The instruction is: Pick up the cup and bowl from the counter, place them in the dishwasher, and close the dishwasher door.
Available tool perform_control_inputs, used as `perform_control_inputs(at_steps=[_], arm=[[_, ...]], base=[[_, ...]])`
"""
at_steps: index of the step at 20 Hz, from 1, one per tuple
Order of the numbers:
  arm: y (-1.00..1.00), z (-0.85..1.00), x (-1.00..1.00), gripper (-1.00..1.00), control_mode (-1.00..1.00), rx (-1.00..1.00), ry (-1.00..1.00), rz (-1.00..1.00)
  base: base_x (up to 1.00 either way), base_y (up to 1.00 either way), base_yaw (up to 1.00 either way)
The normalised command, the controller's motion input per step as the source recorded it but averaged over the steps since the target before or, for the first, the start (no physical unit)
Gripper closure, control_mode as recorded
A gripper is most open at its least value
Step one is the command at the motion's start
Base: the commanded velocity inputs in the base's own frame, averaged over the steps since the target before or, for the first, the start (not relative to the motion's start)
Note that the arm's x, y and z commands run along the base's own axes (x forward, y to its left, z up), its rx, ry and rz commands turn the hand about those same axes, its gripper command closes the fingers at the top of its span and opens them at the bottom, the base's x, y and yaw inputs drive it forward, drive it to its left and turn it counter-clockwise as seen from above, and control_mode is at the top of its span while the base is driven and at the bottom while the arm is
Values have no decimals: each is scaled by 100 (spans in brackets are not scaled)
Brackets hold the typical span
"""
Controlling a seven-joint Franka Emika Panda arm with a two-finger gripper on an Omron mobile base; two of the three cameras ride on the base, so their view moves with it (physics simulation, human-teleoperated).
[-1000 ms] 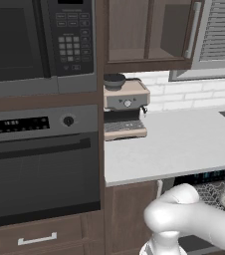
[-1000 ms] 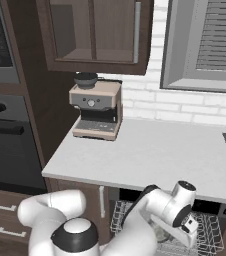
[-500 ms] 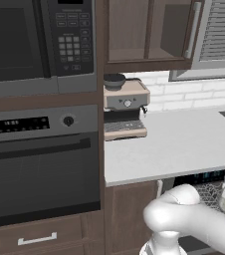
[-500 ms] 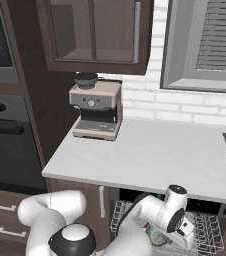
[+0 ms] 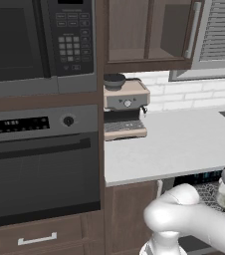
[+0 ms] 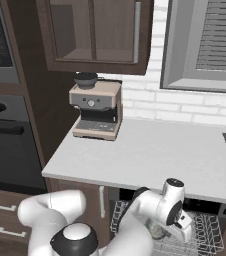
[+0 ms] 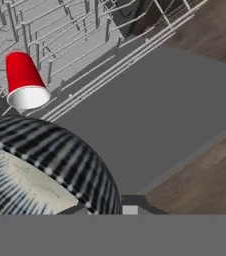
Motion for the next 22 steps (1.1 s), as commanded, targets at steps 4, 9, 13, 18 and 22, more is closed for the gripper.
perform_control_inputs(at_steps=[4, 9, 13, 18, 22], arm=[[0, 0, 66, 100, -100, 0, 0, -5], [0, -24, 46, 100, -100, 0, 3, -1], [0, -56, 0, 100, -100, 0, 0, 0], [0, -68, -1, 100, -100, 0, -9, 0], [-17, -41, -13, 100, -100, 7, -18, -1]], base=[[0, 0, 0], [0, 0, 0], [0, 0, 0], [0, 0, 0], [0, 0, 0]])
